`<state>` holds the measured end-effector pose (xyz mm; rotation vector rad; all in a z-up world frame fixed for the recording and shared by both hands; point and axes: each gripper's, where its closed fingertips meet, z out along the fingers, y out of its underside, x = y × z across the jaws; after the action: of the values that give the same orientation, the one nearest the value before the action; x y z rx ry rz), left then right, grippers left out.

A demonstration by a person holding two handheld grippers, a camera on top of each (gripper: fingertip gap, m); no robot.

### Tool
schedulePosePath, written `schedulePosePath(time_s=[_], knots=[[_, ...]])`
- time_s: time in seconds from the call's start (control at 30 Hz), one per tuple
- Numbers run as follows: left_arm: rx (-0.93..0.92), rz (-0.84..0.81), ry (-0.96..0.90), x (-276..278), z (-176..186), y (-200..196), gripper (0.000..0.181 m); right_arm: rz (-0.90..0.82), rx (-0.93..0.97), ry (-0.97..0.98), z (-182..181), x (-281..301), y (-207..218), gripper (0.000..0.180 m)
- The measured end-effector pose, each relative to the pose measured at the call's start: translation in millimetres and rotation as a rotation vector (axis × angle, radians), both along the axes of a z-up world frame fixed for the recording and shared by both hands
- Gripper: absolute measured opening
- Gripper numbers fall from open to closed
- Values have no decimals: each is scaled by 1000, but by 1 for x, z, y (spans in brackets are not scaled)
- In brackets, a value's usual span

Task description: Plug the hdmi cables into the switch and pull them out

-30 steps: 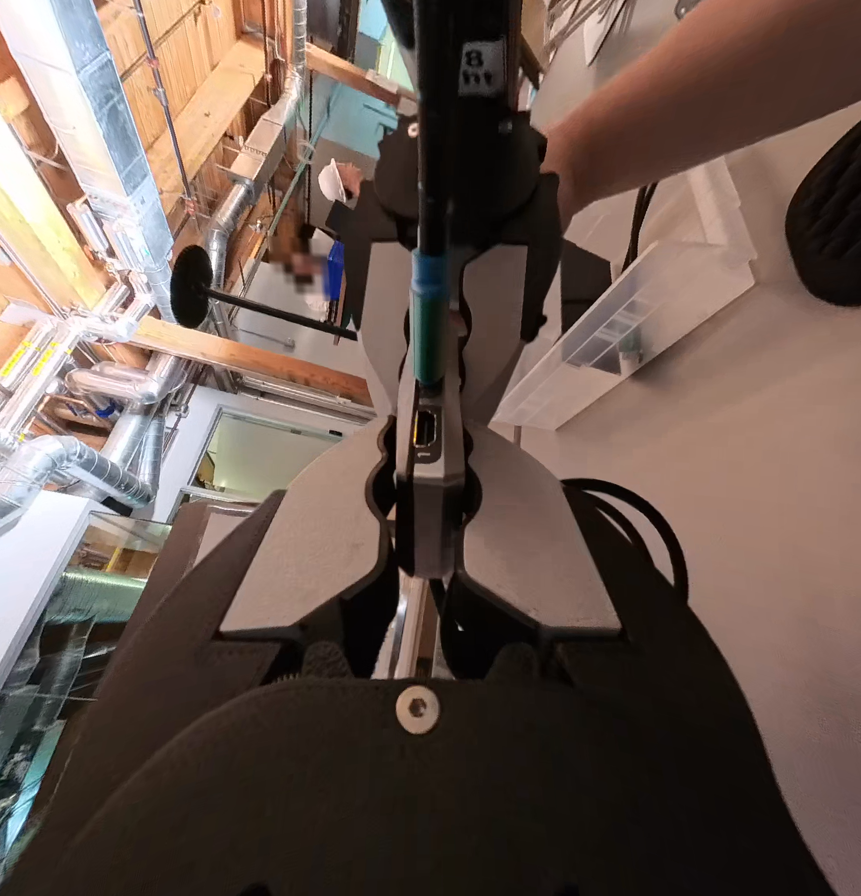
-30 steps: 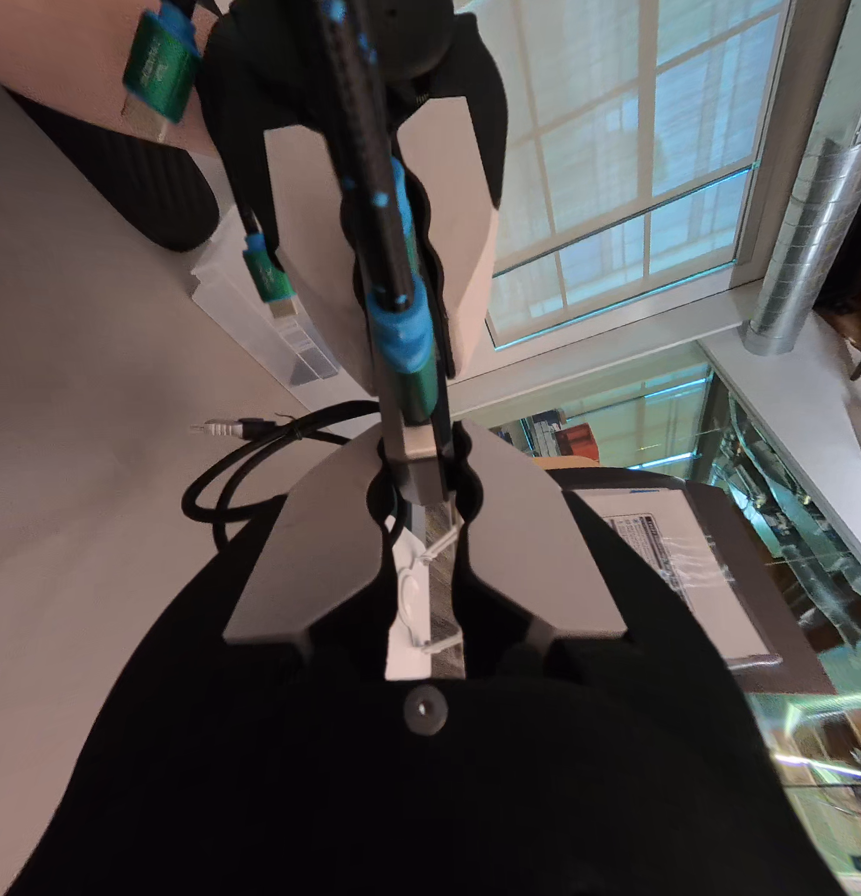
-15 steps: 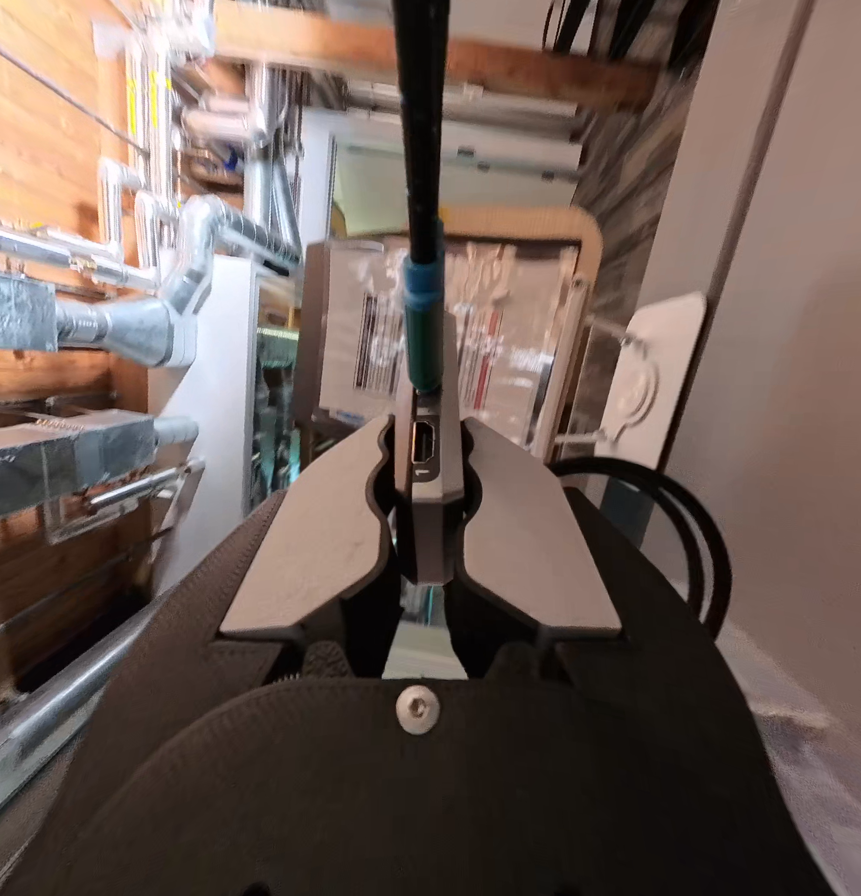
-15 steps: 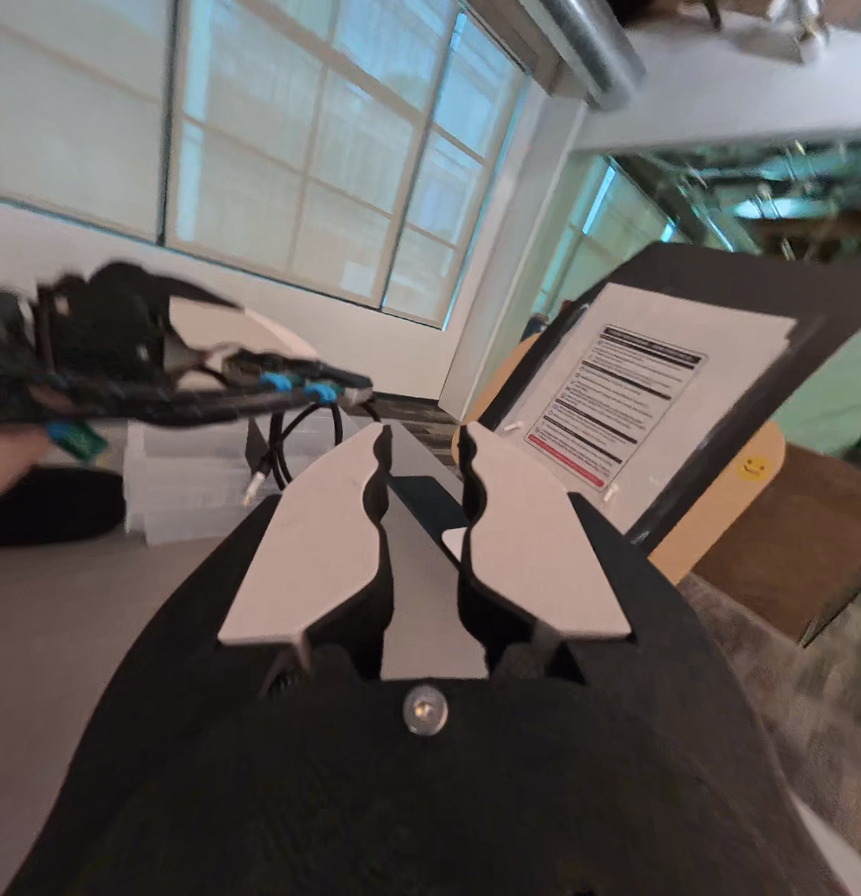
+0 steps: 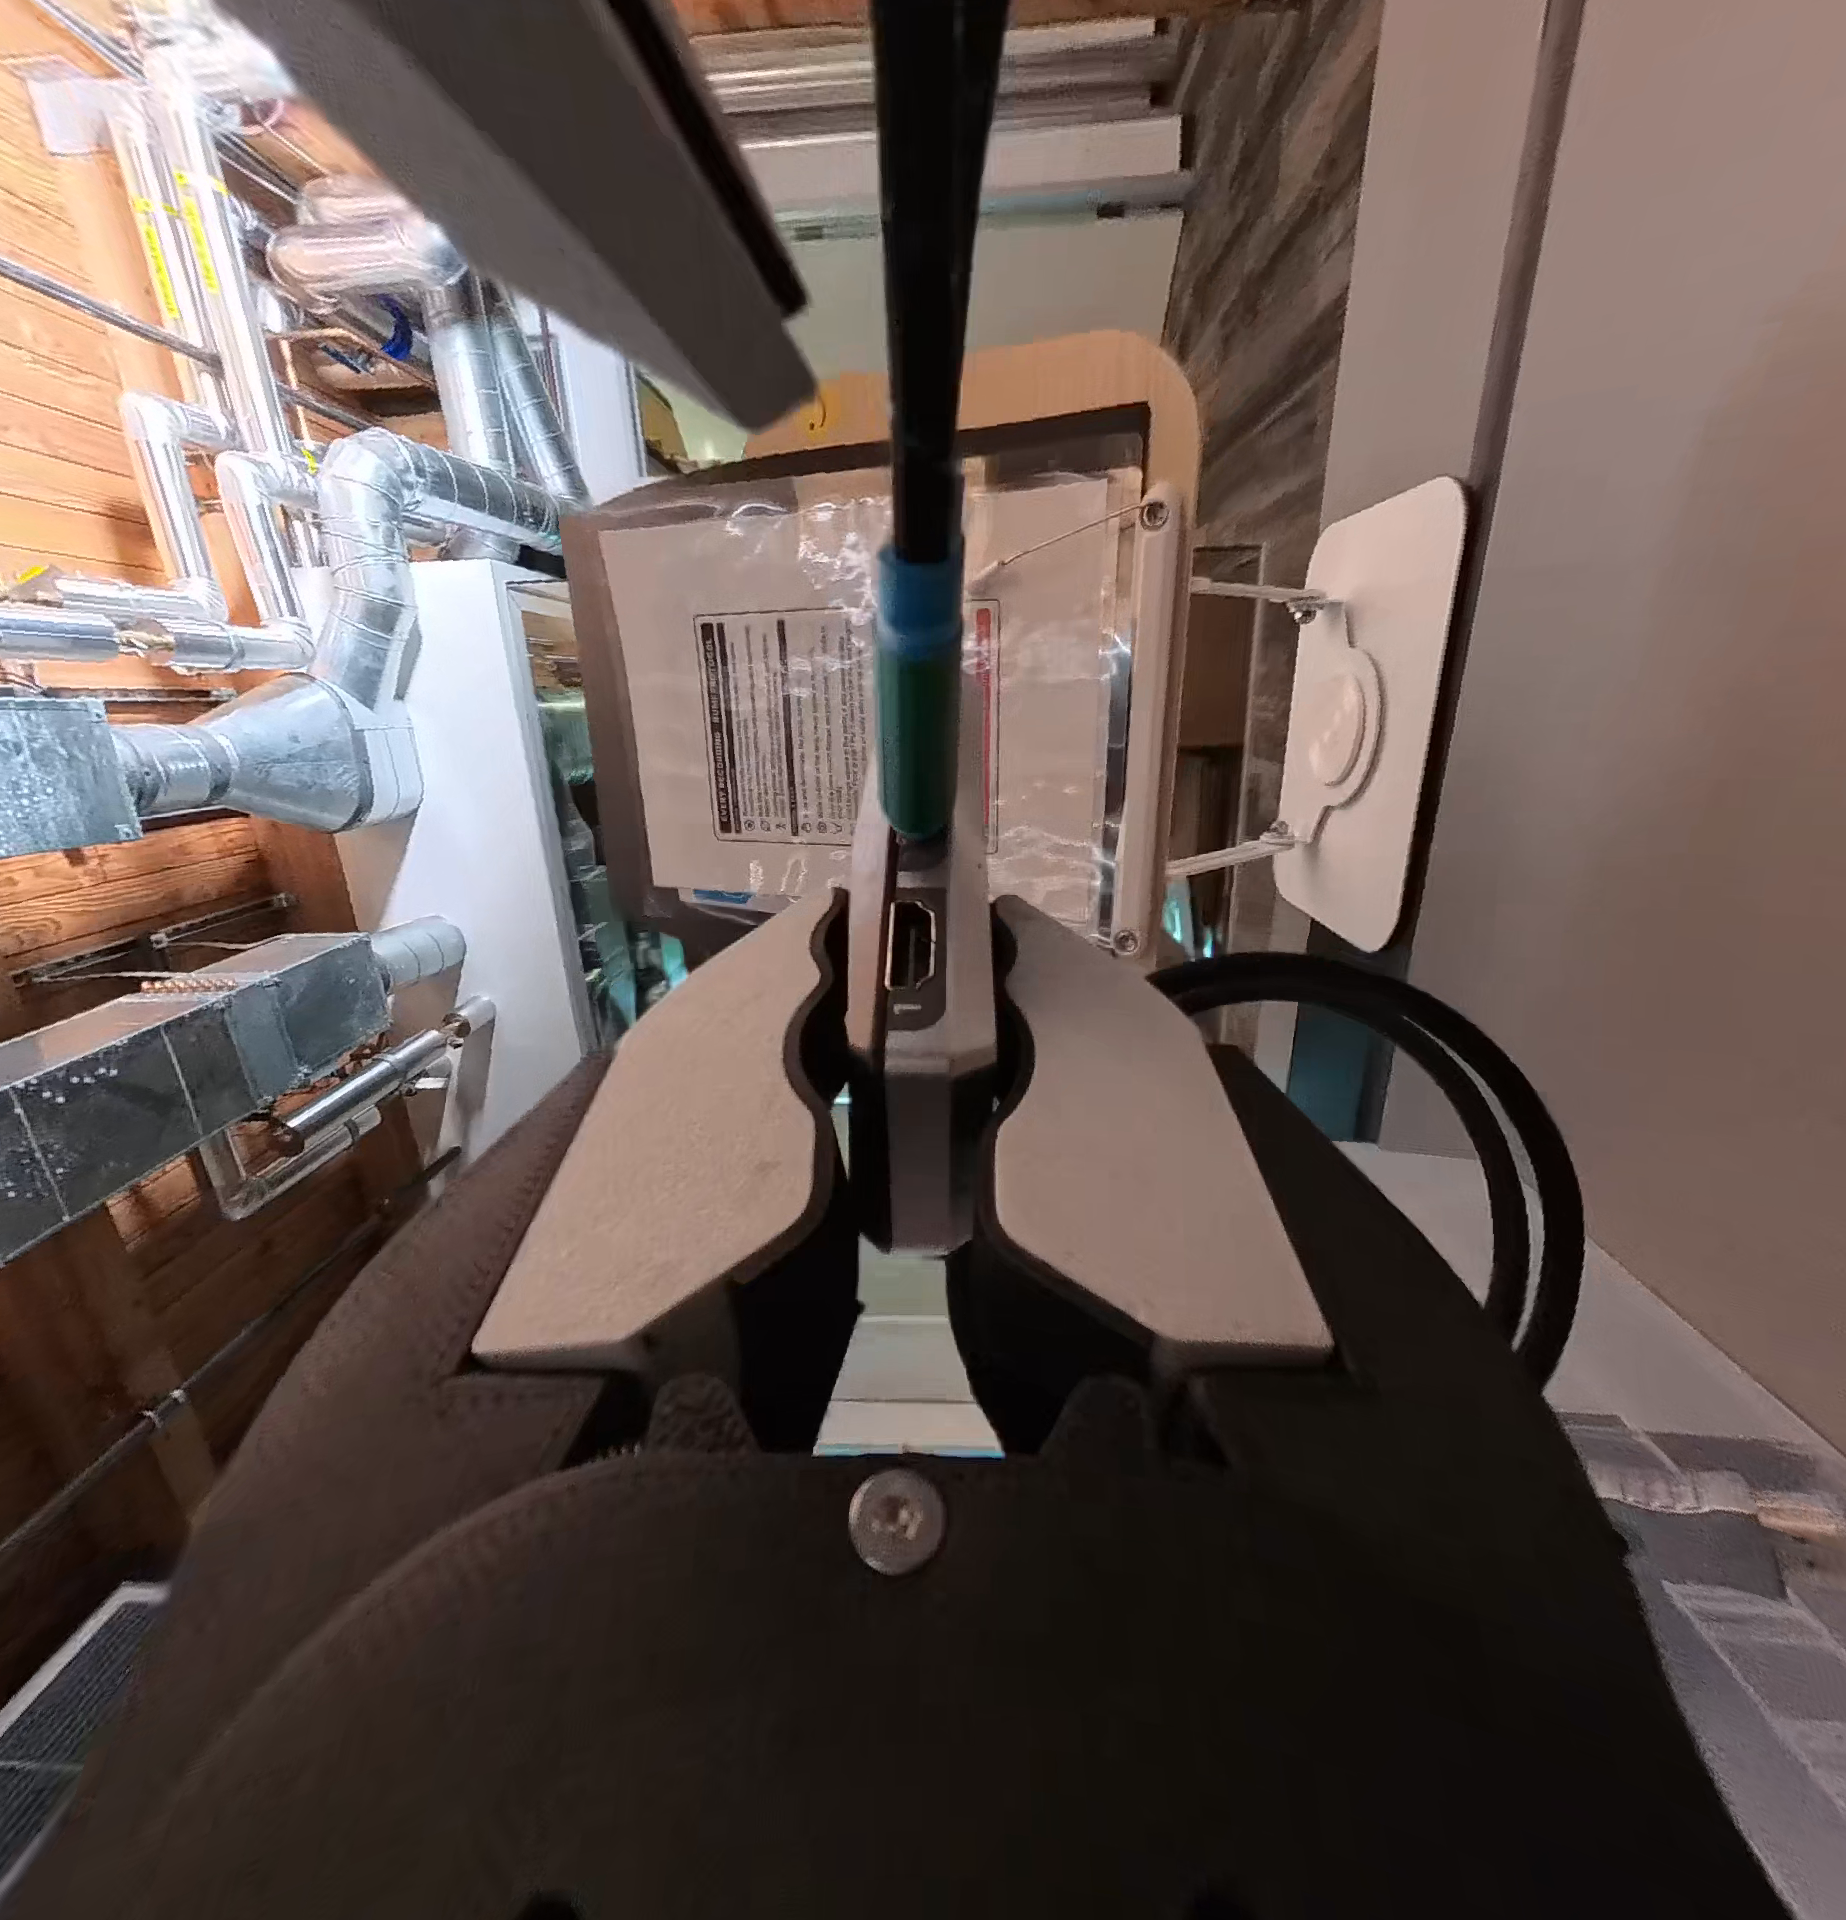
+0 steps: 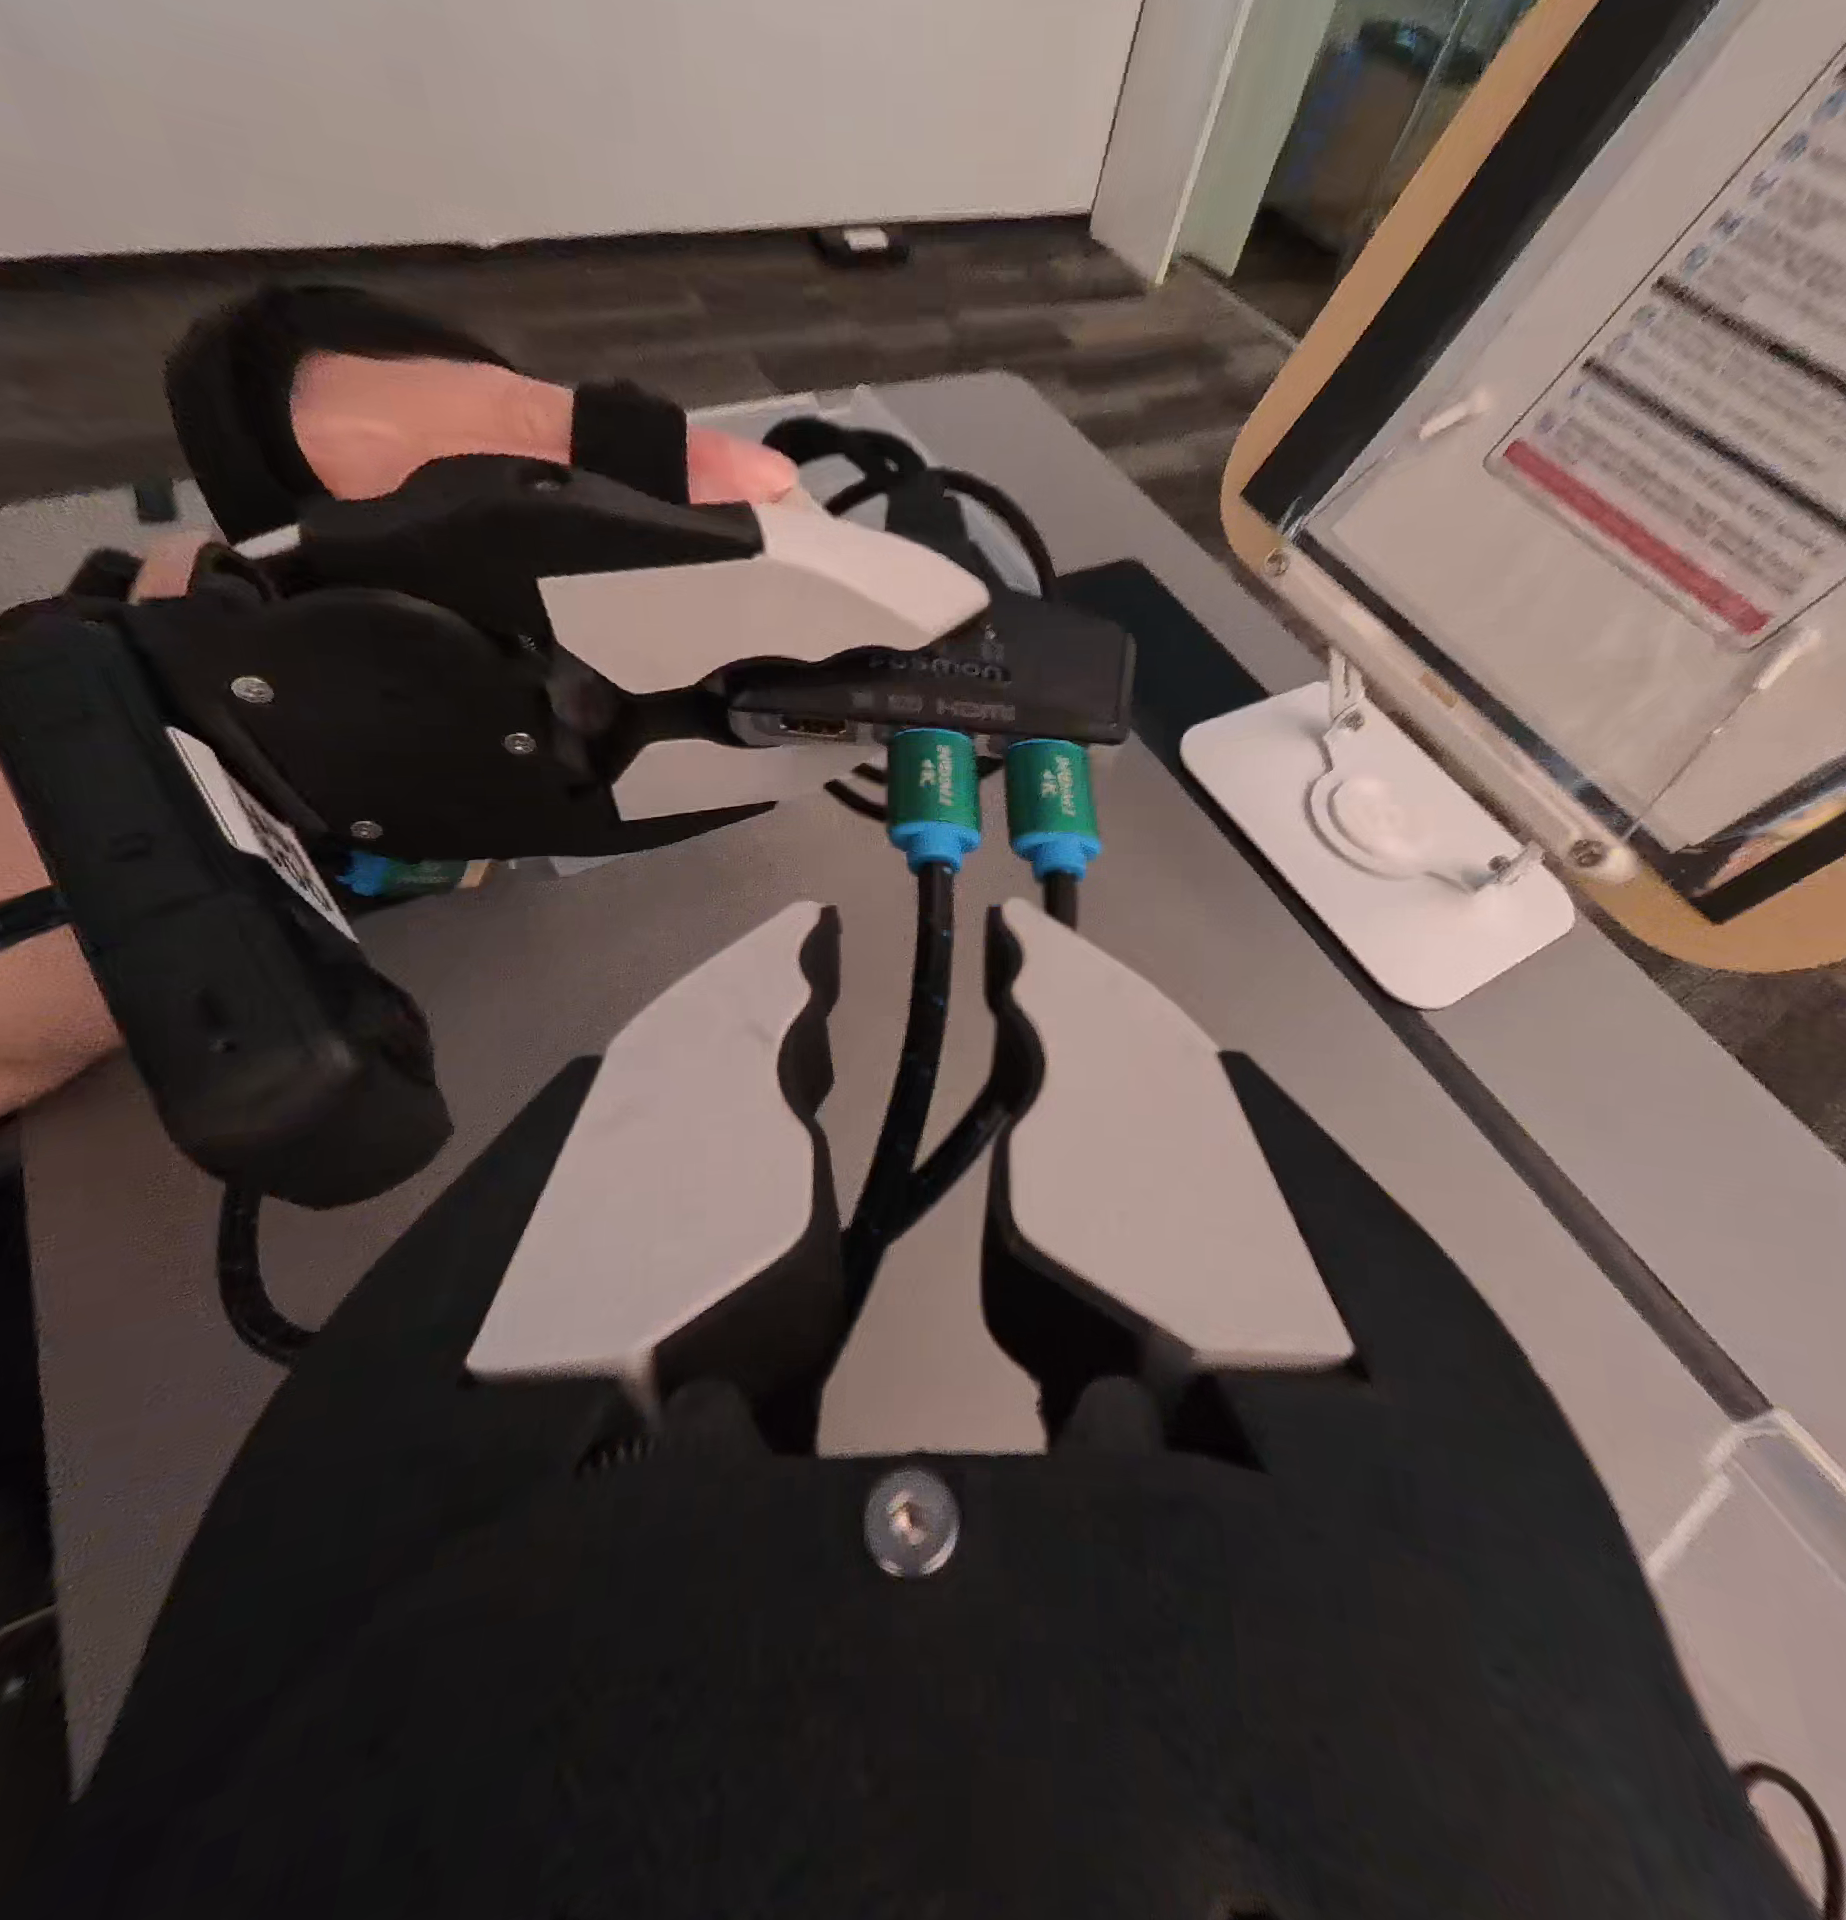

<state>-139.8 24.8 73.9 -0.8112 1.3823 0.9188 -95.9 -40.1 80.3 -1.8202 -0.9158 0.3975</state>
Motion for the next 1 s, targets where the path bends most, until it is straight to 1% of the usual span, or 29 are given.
schedulePosePath(time_s=[0.03,0.13,0.2,0.27,0.47,0.53,0.6,0.63,0.73,0.83,1.0], knots=[[-1,4,2,3,-2,1,22,10,-23,0,-4,-1,0,21],[-4,10,9,12,-7,0,22,9,-69,-16,-14,2,5,19],[14,12,1,17,-6,-2,22,-38,-74,-49,-20,11,12,19],[19,12,-3,22,-6,-5,22,-39,-90,-59,-26,14,15,15],[24,30,-2,27,-9,-4,22,-34,-118,-46,-26,17,14,13],[6,42,-3,29,-14,-2,22,-54,-179,-36,-29,19,15,11],[-59,30,-40,31,-20,1,22,-64,-237,-15,-32,20,13,9],[-90,25,-57,33,-23,1,22,-57,-234,-19,-32,21,12,8],[-110,16,-89,37,-24,0,22,-63,-234,-35,-31,26,11,7],[-164,3,-107,44,-29,-3,22,-88,-240,-76,-33,32,7,8],[-194,0,-110,56,-38,-9,22,-150,-266,-158,-38,41,-2,8]])
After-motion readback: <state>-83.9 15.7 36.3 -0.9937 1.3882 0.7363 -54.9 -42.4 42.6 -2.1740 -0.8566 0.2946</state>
